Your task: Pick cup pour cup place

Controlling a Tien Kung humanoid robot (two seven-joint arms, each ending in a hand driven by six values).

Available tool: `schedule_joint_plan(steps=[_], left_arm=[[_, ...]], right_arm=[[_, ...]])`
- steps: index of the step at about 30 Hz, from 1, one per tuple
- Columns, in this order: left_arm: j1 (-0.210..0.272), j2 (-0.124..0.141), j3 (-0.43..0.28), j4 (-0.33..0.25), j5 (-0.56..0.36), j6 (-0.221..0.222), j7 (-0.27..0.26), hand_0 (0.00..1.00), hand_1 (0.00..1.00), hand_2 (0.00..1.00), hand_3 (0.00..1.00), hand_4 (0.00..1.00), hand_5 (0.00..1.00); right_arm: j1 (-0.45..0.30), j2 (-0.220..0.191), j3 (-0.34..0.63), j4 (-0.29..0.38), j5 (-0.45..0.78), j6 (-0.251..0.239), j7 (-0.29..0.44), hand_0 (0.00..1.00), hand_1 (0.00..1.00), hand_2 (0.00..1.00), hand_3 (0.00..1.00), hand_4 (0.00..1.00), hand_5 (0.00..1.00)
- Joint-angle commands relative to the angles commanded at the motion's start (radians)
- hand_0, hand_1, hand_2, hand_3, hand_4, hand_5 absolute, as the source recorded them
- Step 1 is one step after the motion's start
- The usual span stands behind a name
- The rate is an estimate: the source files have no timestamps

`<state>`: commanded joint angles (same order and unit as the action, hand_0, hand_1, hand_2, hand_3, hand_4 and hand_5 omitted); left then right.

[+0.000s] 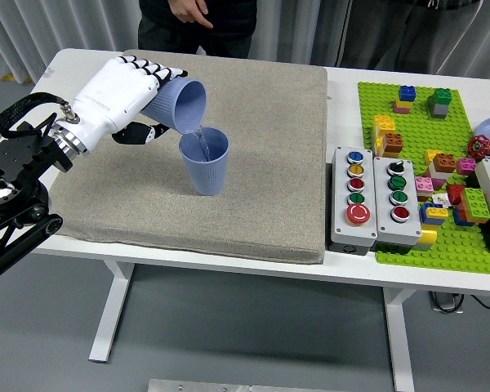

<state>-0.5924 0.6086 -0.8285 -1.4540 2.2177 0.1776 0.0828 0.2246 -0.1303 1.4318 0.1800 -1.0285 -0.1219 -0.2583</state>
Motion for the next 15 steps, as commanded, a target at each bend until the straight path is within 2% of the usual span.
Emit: schedule_joint_plan(steps=[15], left_arm=[[-0.012,0.010,0.023,0.004,0.008,0.003,0.005,0.563,0.543,0.600,0.573,0.670,0.057]], right_arm=[[0.002,0.000,0.000,0.000,0.002,-0.002,0.001,0.716,0.671,0.658,0.610,0.002,0.206]])
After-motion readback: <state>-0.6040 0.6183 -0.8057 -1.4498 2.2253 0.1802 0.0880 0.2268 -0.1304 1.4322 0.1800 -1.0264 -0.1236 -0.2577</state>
